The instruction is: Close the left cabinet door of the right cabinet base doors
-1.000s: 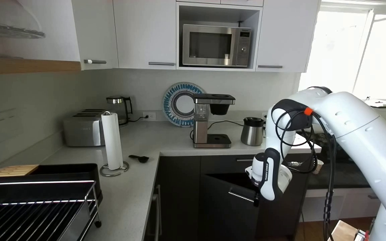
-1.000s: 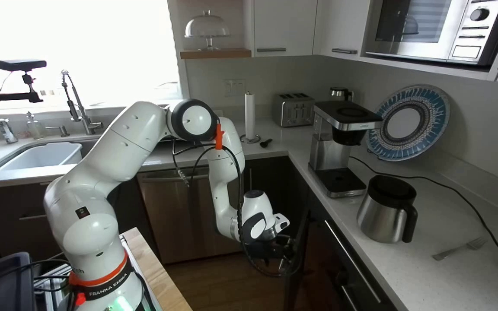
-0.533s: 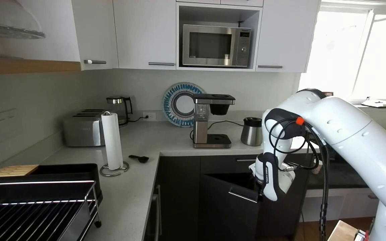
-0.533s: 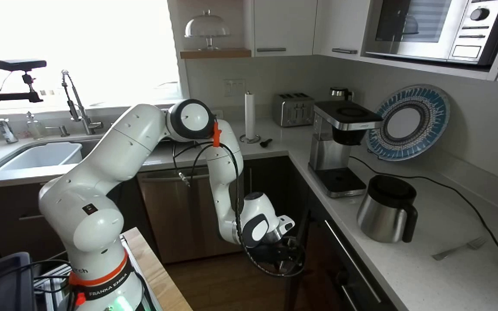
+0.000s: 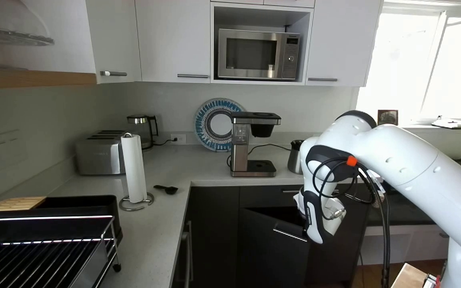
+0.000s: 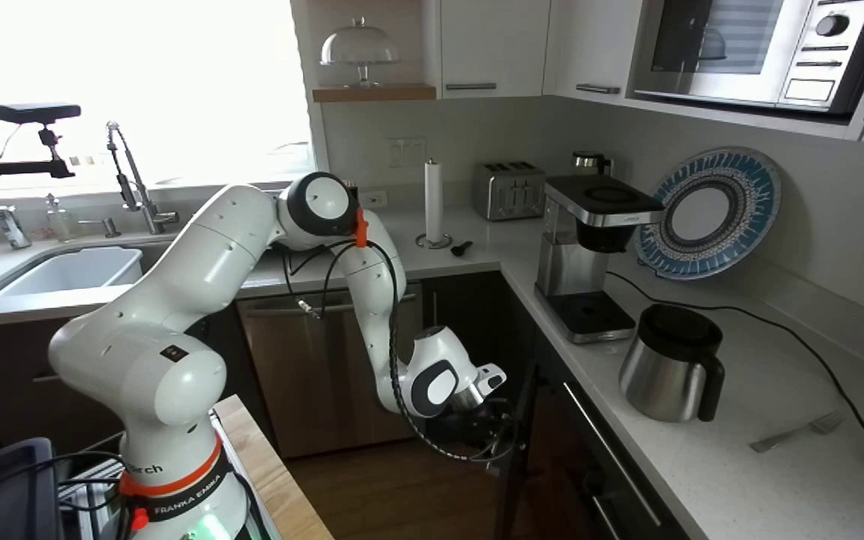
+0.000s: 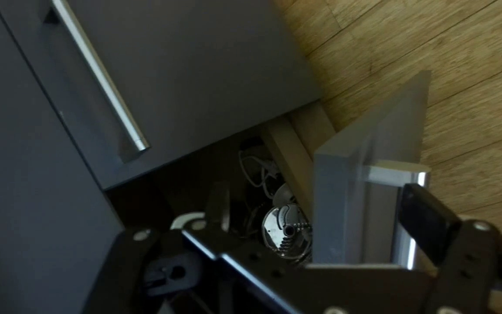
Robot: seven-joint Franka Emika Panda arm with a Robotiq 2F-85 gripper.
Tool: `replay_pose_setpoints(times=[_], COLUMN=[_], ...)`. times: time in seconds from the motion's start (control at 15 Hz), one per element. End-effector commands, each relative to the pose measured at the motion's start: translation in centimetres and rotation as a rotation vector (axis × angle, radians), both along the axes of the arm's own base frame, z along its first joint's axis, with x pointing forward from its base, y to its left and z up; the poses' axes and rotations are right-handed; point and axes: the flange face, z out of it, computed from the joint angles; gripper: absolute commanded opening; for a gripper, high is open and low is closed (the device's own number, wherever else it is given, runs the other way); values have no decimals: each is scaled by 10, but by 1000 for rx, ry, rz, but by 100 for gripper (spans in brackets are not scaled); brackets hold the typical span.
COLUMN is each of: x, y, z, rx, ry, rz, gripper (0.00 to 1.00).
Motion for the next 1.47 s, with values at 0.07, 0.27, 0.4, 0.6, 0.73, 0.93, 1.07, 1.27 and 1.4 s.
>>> replay_pose_setpoints(times=[0.07,0.27,0.4,0.6,0.73,0.93,1.07,1.27,1.4], x=[4,0,-3,0,-1,0,0,2,3], y=[12,22,25,24,22,23,22,13,5], z=[6,-4,-8,-6,-5,-6,-5,-17,-24], rx=[-139,-153,-183,-173,-212,-225,-227,-253,-288], ry=[-50,-49,-49,-40,-37,-38,-39,-52,-76], rz=[-27,-44,-48,-16,-3,0,0,-19,-29], gripper=[100,100,100,100,100,100,100,100,100])
